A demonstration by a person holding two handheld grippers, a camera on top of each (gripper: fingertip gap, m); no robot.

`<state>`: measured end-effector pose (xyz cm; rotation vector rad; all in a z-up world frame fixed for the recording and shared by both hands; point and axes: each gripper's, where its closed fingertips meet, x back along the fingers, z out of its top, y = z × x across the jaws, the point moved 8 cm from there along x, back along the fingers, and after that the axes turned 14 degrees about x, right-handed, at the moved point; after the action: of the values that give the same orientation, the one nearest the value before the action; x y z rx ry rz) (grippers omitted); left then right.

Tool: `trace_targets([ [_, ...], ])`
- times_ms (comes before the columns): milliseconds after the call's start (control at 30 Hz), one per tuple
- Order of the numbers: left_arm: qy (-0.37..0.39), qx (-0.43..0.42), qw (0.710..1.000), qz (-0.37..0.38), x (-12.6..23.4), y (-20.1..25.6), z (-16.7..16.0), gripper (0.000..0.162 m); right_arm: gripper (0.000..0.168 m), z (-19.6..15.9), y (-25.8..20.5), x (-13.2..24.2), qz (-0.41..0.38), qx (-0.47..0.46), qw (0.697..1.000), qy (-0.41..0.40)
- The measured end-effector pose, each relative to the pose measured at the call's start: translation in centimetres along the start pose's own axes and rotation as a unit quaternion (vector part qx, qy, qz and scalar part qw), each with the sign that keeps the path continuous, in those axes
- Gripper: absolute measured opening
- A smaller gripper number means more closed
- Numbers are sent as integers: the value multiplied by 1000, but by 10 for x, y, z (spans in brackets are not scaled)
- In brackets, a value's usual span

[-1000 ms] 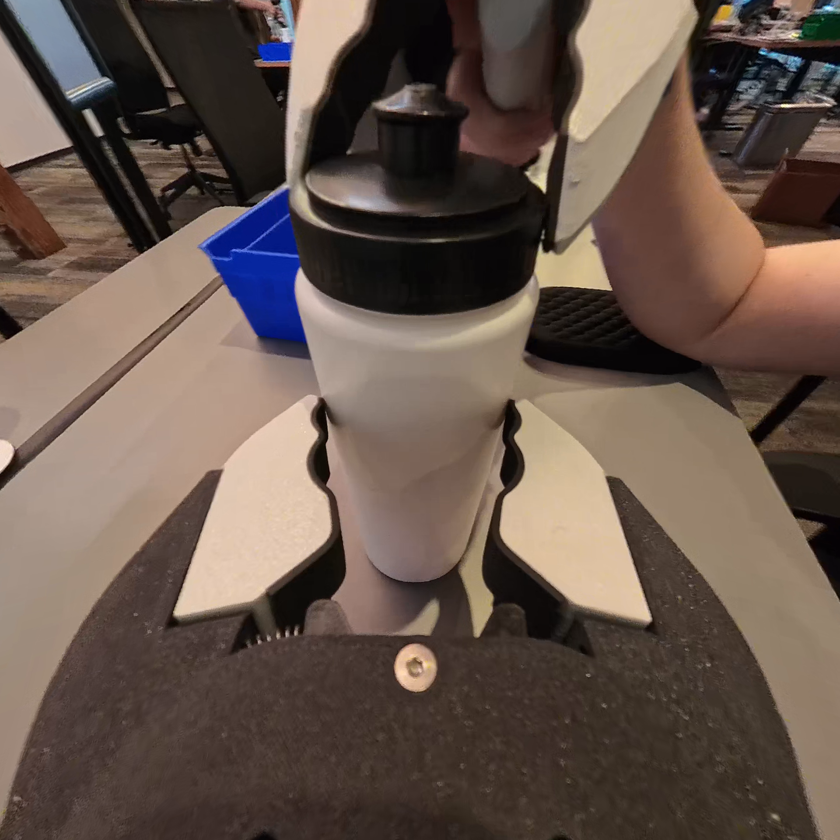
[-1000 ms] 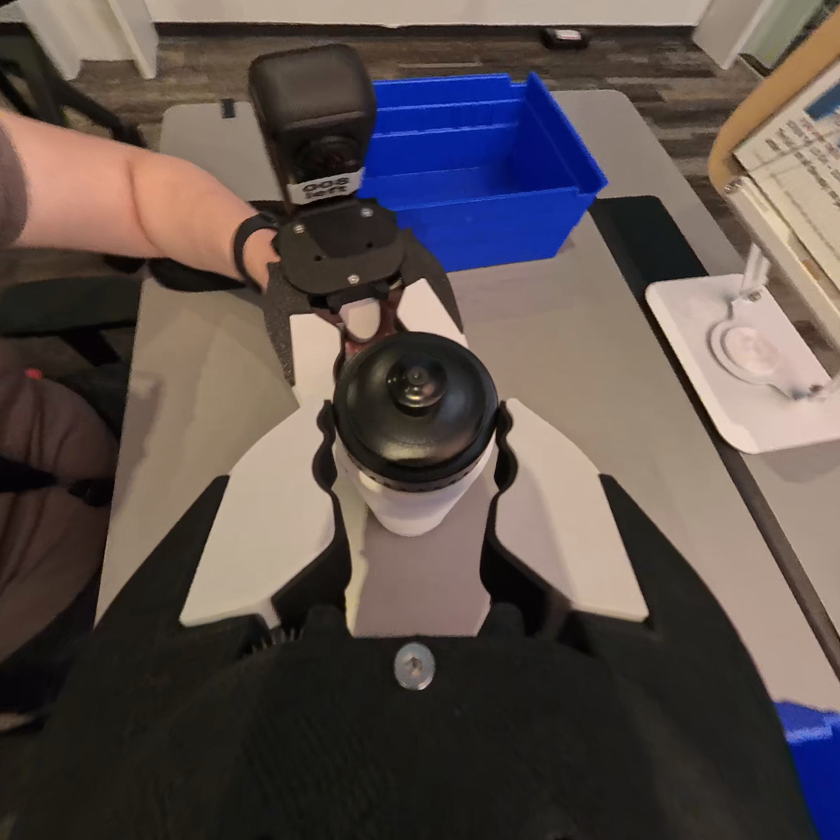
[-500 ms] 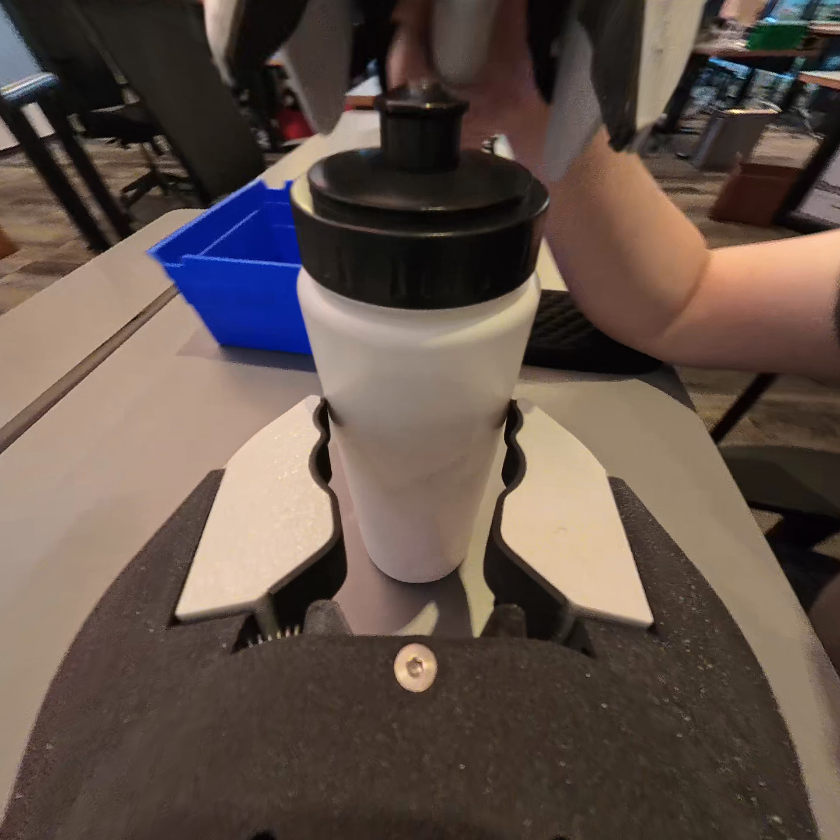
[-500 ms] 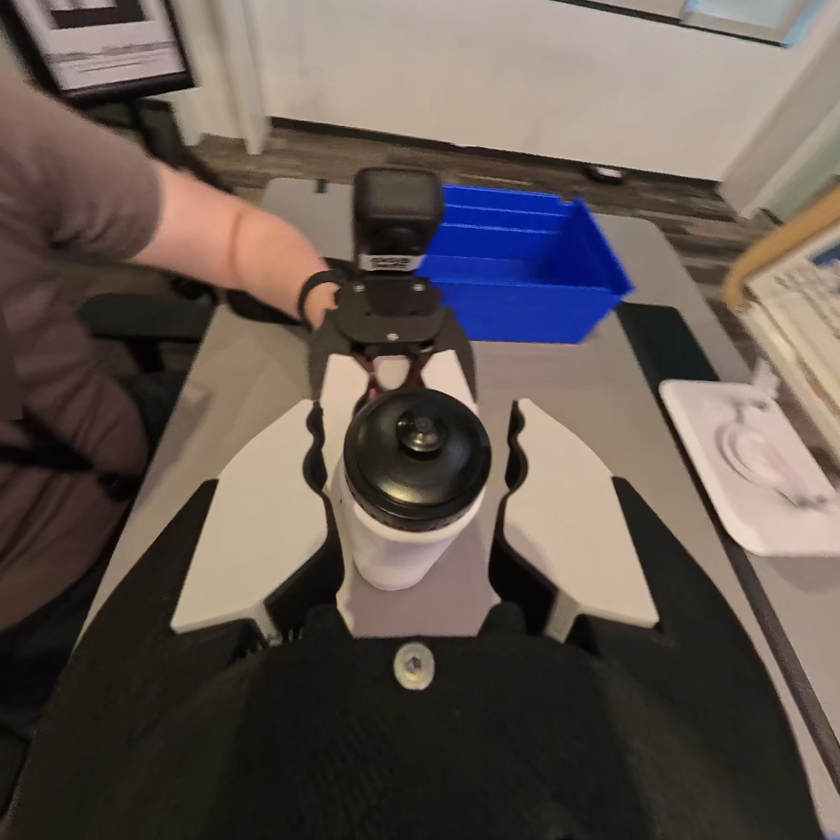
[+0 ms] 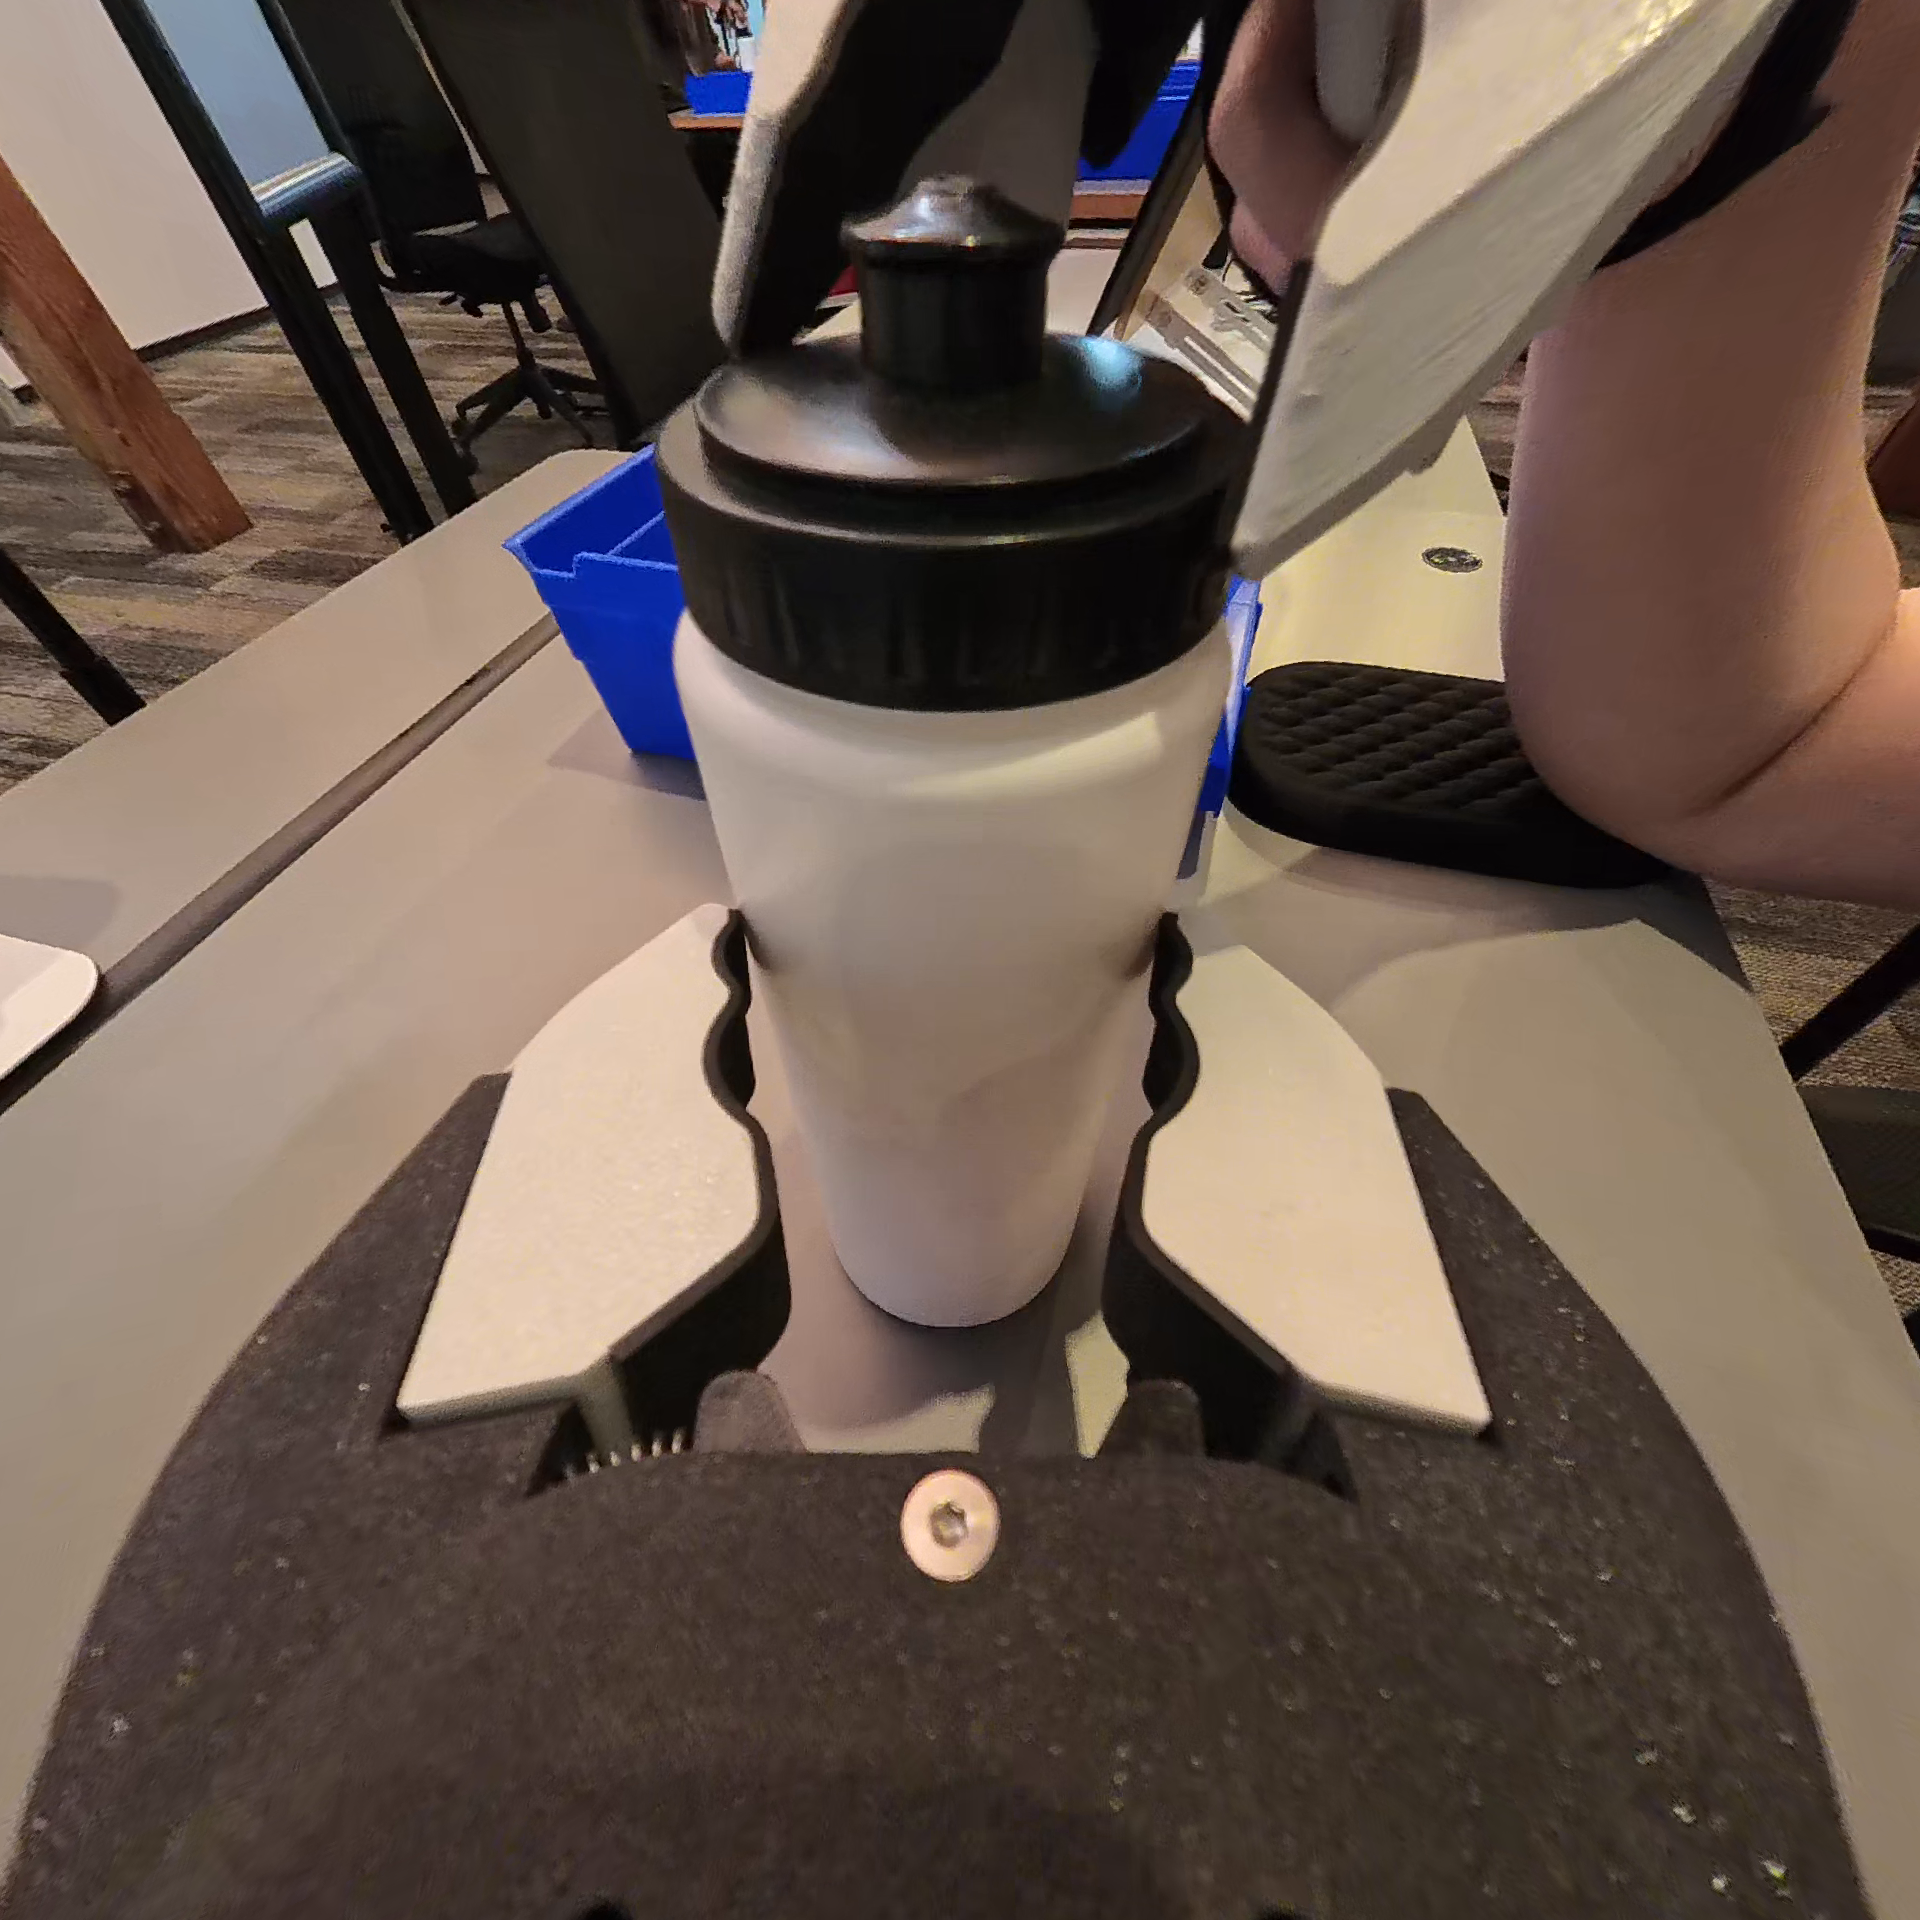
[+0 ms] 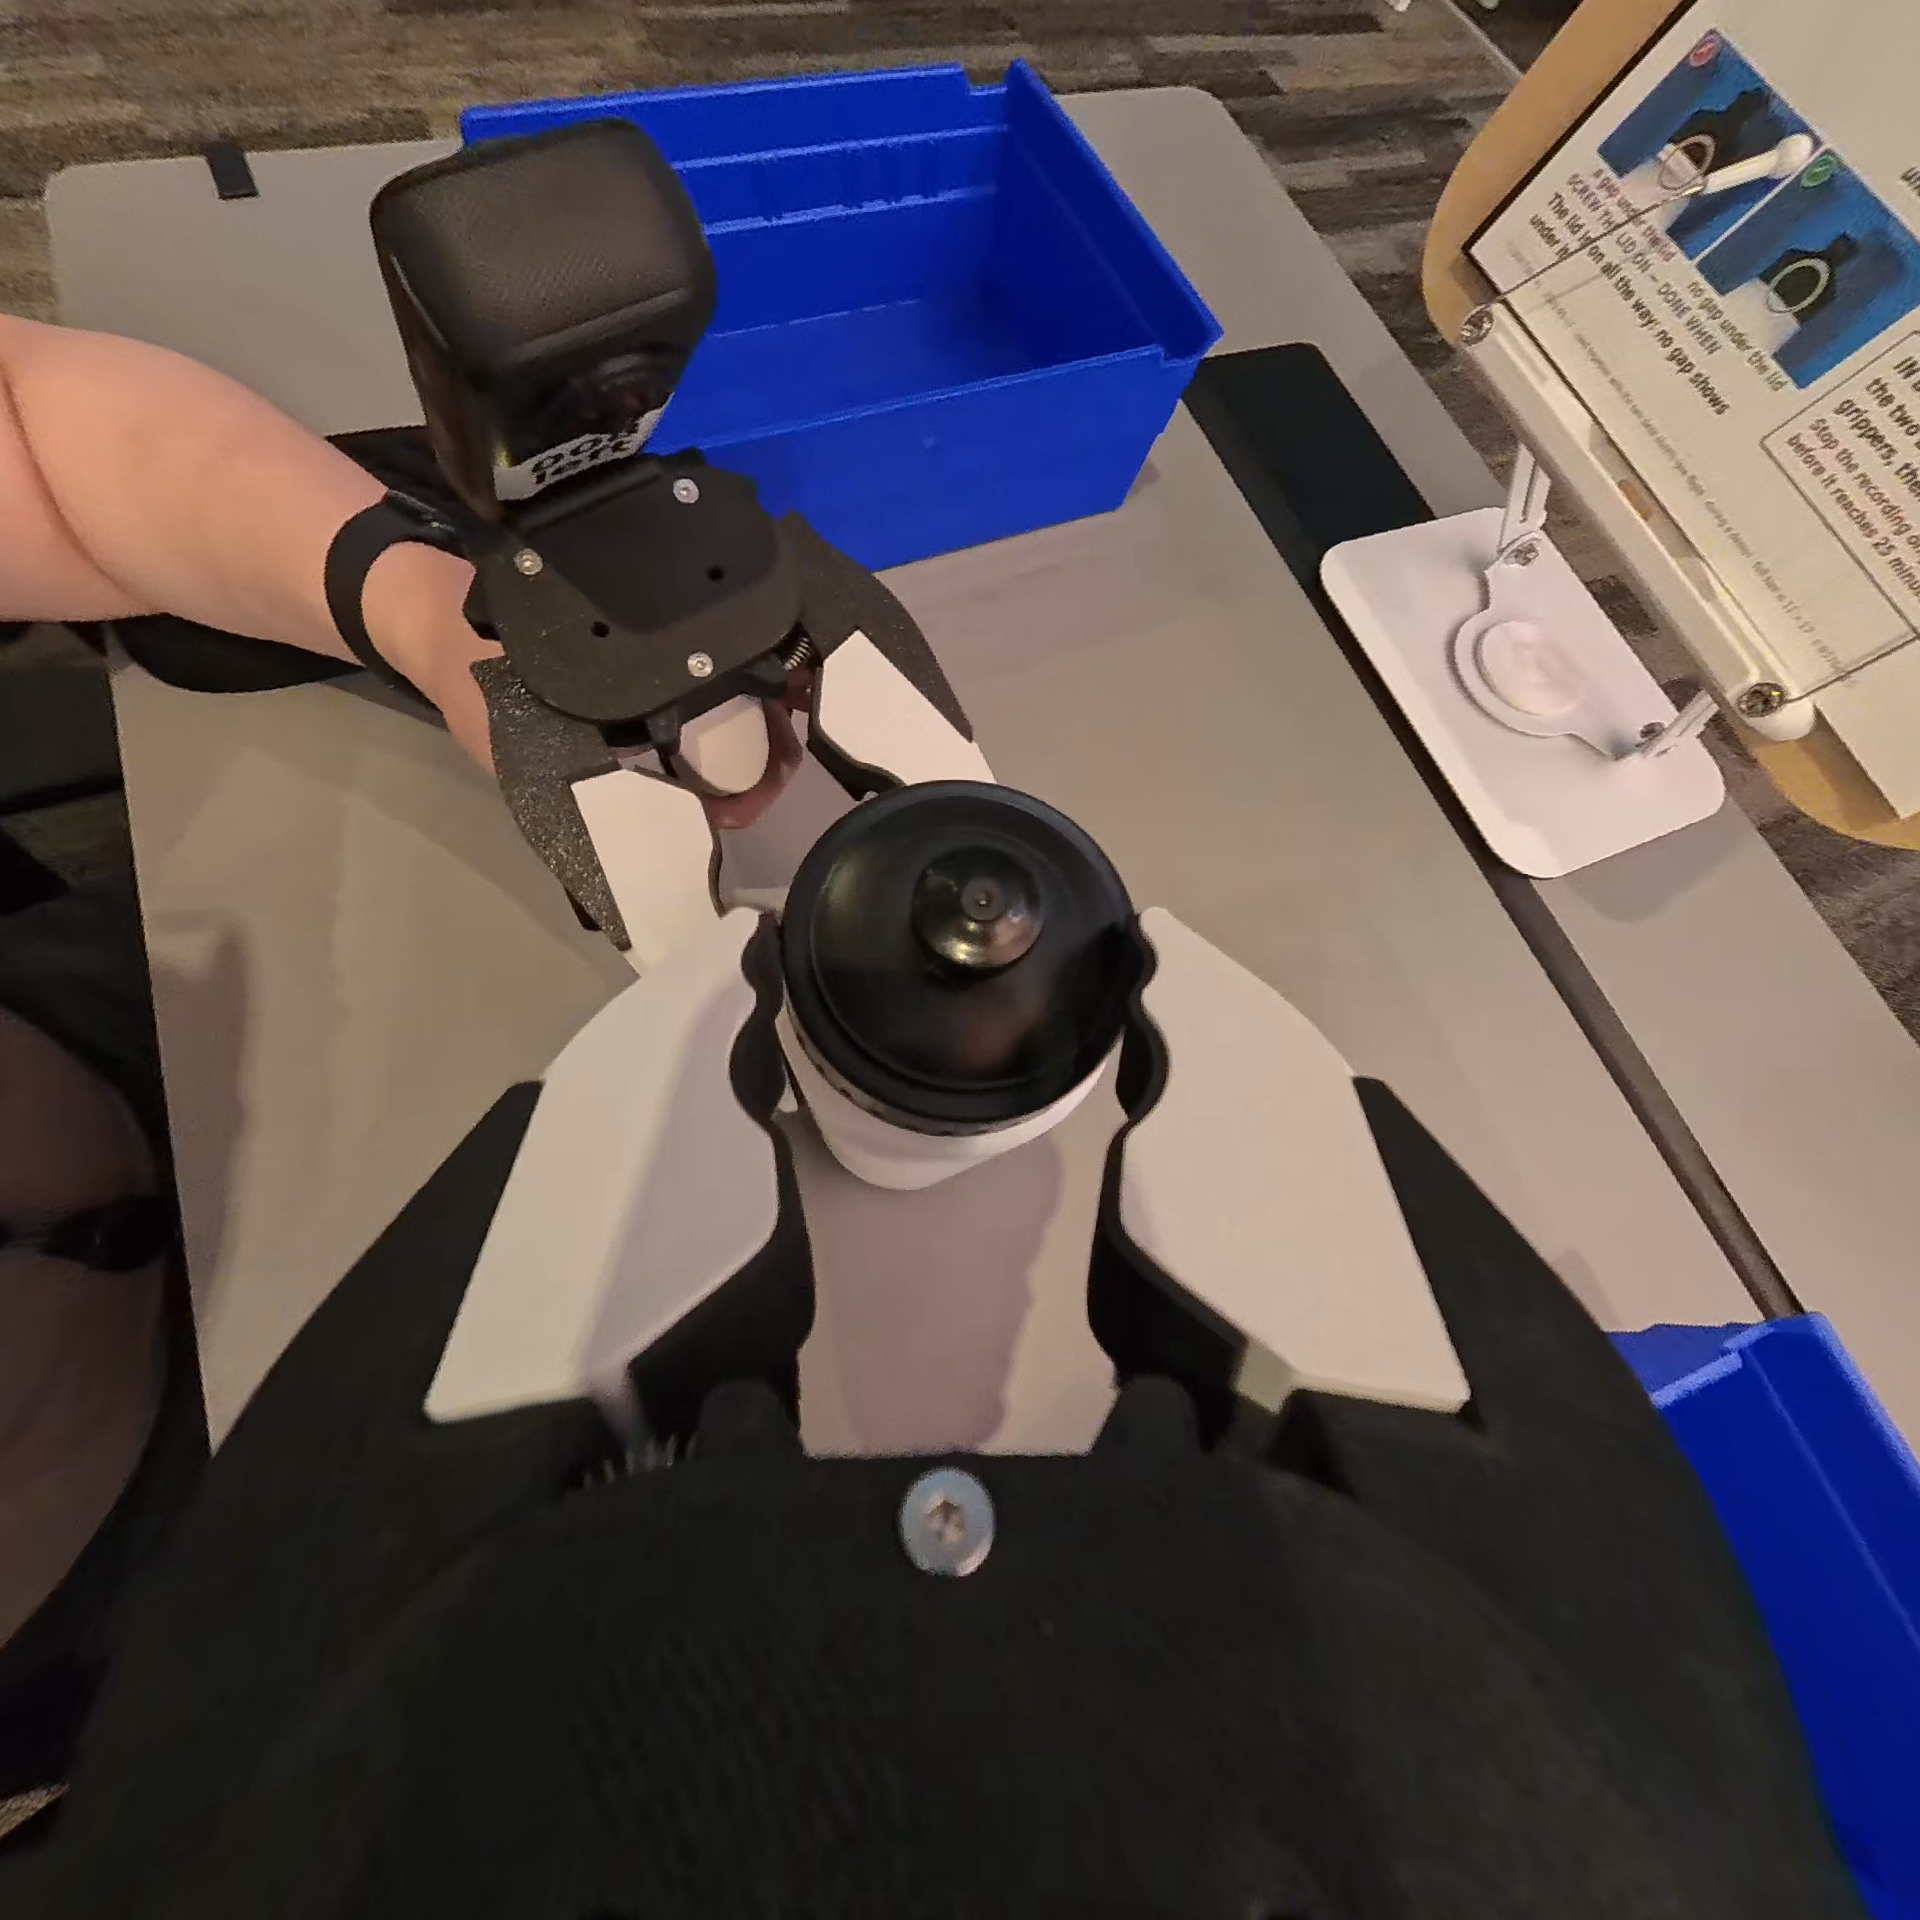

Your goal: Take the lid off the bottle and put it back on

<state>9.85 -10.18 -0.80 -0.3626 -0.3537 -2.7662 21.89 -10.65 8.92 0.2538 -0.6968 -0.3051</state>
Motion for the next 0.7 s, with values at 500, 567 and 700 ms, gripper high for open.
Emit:
trace_targets([
  [500,-10,-7,1000,-7,-1,4,0,74,69,-3,-2,1,6,2,1000,-26],
  [567,-10,-4,1000,-8,-1,3,0,74,69,-3,-2,0,7,-2,1000,-25],
  [700,-10,-2,1000,-9,0,2,0,74,69,-3,-1,-1,6,-4,1000,-27],
])
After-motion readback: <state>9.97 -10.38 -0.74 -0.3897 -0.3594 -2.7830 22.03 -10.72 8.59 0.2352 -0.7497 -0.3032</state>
